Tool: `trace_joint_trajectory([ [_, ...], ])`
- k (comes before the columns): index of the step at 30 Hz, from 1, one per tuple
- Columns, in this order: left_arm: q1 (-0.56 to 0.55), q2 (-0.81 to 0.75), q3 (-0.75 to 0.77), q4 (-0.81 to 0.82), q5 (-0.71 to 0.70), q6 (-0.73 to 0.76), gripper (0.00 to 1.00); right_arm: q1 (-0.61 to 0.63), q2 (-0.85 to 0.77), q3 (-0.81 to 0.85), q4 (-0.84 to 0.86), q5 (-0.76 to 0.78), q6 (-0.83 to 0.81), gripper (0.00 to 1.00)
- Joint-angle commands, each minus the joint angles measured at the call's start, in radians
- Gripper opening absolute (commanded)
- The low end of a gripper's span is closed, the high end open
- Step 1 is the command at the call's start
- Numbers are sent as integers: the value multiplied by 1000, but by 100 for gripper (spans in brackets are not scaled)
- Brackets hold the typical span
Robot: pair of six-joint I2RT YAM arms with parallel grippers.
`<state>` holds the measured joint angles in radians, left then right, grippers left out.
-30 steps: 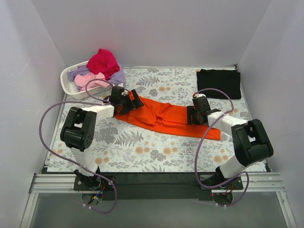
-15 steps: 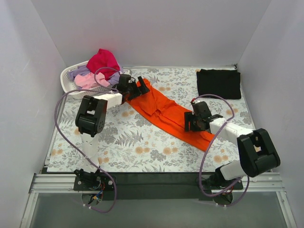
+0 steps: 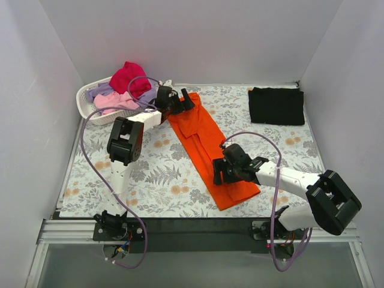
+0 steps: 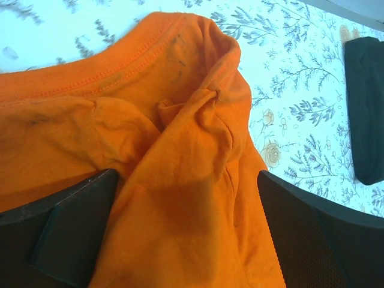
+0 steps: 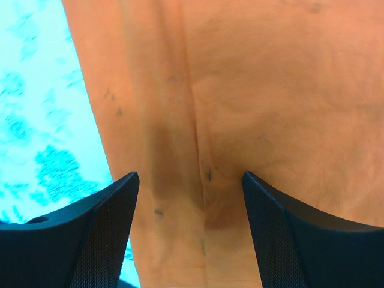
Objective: Fold and stack the t-shirts
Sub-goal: Fold the tshirt
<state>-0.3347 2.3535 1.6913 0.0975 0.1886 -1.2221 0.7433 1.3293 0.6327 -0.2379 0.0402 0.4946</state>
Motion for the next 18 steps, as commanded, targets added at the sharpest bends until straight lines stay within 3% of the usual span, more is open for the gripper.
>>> trace_joint_trajectory([
  [1, -27, 93, 34, -136, 23, 44, 97, 74, 19, 38, -24, -33, 71, 64],
  [18, -84, 315, 385, -119, 133, 151, 98, 226, 137, 171, 144, -60, 67, 65],
])
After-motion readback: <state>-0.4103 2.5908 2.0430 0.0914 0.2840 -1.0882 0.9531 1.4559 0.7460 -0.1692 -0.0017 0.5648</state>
